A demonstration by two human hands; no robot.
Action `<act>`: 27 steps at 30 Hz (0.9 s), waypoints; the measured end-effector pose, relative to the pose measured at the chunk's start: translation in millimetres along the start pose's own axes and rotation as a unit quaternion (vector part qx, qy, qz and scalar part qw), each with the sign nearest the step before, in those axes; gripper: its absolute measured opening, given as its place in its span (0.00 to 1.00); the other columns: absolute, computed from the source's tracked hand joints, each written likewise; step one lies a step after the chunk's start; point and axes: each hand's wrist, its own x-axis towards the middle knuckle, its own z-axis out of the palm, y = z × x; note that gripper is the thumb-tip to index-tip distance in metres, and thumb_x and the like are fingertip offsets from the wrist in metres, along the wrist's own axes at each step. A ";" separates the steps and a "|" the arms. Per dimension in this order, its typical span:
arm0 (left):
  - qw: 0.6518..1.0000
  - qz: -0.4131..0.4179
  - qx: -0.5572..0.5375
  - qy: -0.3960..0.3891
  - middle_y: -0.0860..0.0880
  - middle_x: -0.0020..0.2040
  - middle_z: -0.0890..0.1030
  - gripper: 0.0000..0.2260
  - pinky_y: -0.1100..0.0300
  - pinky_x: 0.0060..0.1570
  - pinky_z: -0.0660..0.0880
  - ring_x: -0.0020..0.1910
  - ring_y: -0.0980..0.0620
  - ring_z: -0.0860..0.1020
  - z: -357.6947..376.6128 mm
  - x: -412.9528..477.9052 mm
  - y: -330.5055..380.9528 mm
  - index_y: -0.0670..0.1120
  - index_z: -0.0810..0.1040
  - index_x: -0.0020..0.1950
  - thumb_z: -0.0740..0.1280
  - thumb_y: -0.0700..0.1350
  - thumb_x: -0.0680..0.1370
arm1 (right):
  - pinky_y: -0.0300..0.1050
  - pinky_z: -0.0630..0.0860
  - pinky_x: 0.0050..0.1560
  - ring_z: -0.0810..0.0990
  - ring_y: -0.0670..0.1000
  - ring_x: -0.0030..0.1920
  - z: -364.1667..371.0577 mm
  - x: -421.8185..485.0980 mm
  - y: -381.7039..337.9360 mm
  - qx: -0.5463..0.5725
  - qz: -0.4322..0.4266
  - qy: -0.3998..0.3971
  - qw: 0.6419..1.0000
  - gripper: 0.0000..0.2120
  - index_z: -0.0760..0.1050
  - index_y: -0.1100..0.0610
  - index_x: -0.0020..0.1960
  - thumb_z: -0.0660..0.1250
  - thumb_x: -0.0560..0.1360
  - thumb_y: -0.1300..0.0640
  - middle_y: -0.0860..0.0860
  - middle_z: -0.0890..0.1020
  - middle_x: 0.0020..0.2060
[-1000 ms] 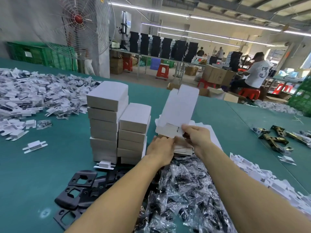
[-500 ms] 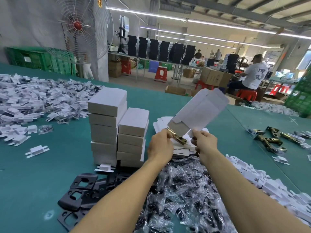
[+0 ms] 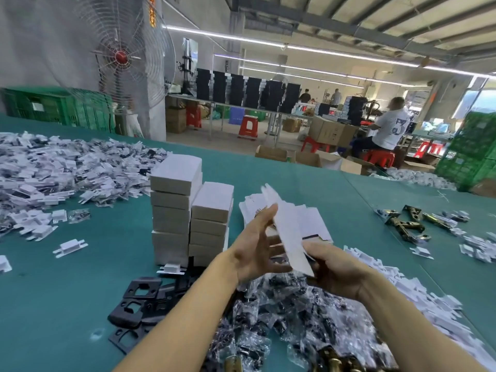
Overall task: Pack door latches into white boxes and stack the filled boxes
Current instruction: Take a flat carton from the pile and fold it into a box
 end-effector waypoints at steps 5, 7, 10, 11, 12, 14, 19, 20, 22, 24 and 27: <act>0.999 -0.015 -0.031 -0.015 0.41 0.60 0.81 0.41 0.49 0.58 0.78 0.55 0.45 0.81 3.0 -20.2 -7.6 0.41 0.76 0.66 0.71 0.68 0.63 | 0.38 0.65 0.31 0.68 0.45 0.28 22.4 -16.8 5.6 -0.181 -0.002 -0.031 0.983 0.14 0.73 0.56 0.43 0.61 0.82 0.49 0.48 0.72 0.28; 0.998 0.056 0.011 0.037 0.44 0.60 0.79 0.48 0.49 0.55 0.80 0.53 0.47 0.82 5.9 -24.9 -12.8 0.48 0.65 0.73 0.76 0.64 0.58 | 0.38 0.69 0.32 0.72 0.44 0.29 35.4 -23.0 3.0 -0.277 -0.056 0.029 0.959 0.12 0.76 0.57 0.44 0.64 0.81 0.50 0.48 0.77 0.33; 0.963 0.180 0.169 0.104 0.50 0.62 0.76 0.51 0.56 0.57 0.77 0.57 0.54 0.80 4.8 -37.0 -14.9 0.63 0.56 0.71 0.79 0.61 0.55 | 0.38 0.75 0.34 0.79 0.46 0.35 51.3 -29.6 -2.1 -0.223 -0.196 0.194 0.935 0.06 0.78 0.56 0.55 0.63 0.82 0.56 0.55 0.83 0.45; 0.947 0.204 0.217 0.124 0.51 0.65 0.74 0.52 0.55 0.61 0.75 0.61 0.53 0.77 2.4 -41.3 -15.2 0.65 0.54 0.71 0.80 0.61 0.55 | 0.38 0.77 0.35 0.81 0.47 0.37 58.1 -33.2 -6.4 -0.162 -0.248 0.217 0.930 0.07 0.77 0.55 0.57 0.62 0.82 0.57 0.56 0.82 0.47; 0.929 0.219 0.264 0.140 0.52 0.67 0.72 0.53 0.53 0.64 0.74 0.64 0.53 0.75 0.1 -45.2 -15.6 0.67 0.52 0.73 0.81 0.61 0.56 | 0.39 0.78 0.37 0.82 0.48 0.39 65.3 -37.4 -11.0 -0.109 -0.294 0.211 0.926 0.08 0.76 0.54 0.58 0.61 0.83 0.56 0.56 0.82 0.49; 0.881 0.233 0.372 0.176 0.53 0.70 0.70 0.57 0.52 0.65 0.72 0.66 0.51 0.73 -1.4 -52.7 -17.9 0.67 0.46 0.75 0.81 0.62 0.57 | 0.42 0.80 0.41 0.84 0.50 0.46 77.3 -45.7 -15.2 -0.062 -0.357 0.160 0.918 0.09 0.76 0.49 0.60 0.61 0.83 0.51 0.52 0.83 0.53; 0.774 0.279 0.519 0.232 0.54 0.77 0.62 0.60 0.50 0.65 0.68 0.71 0.49 0.67 -4.2 -66.9 -27.0 0.62 0.39 0.78 0.71 0.75 0.58 | 0.41 0.80 0.47 0.83 0.47 0.50 94.7 -61.5 -10.1 -0.090 -0.433 0.136 0.887 0.14 0.74 0.40 0.62 0.66 0.78 0.52 0.48 0.83 0.51; 0.757 0.282 0.541 0.234 0.54 0.76 0.62 0.60 0.50 0.64 0.67 0.69 0.49 0.67 -4.9 -68.9 -29.5 0.61 0.39 0.78 0.69 0.77 0.57 | 0.40 0.79 0.44 0.83 0.46 0.47 95.9 -62.8 -10.2 -0.098 -0.430 0.161 0.883 0.15 0.74 0.40 0.62 0.67 0.78 0.54 0.48 0.84 0.49; 0.729 0.284 0.577 0.235 0.55 0.73 0.62 0.60 0.52 0.62 0.65 0.67 0.50 0.67 -6.0 -70.1 -34.9 0.60 0.37 0.78 0.69 0.76 0.58 | 0.37 0.77 0.39 0.83 0.45 0.42 94.2 -62.9 -12.8 -0.114 -0.389 0.215 0.889 0.16 0.73 0.40 0.61 0.69 0.75 0.53 0.49 0.84 0.46; 0.716 0.290 0.591 0.233 0.57 0.72 0.61 0.60 0.54 0.61 0.63 0.66 0.51 0.65 -6.5 -69.3 -39.4 0.60 0.38 0.78 0.73 0.72 0.58 | 0.35 0.74 0.35 0.81 0.46 0.40 88.8 -62.0 -15.3 -0.142 -0.341 0.237 0.899 0.16 0.75 0.45 0.60 0.70 0.73 0.55 0.49 0.84 0.46; 0.715 0.282 0.600 0.223 0.57 0.72 0.62 0.59 0.55 0.59 0.62 0.67 0.52 0.65 -4.9 -69.4 -41.4 0.58 0.42 0.79 0.72 0.71 0.58 | 0.40 0.73 0.35 0.78 0.48 0.37 82.7 -61.1 -14.6 -0.194 -0.327 0.243 0.892 0.06 0.80 0.51 0.48 0.69 0.71 0.56 0.47 0.83 0.40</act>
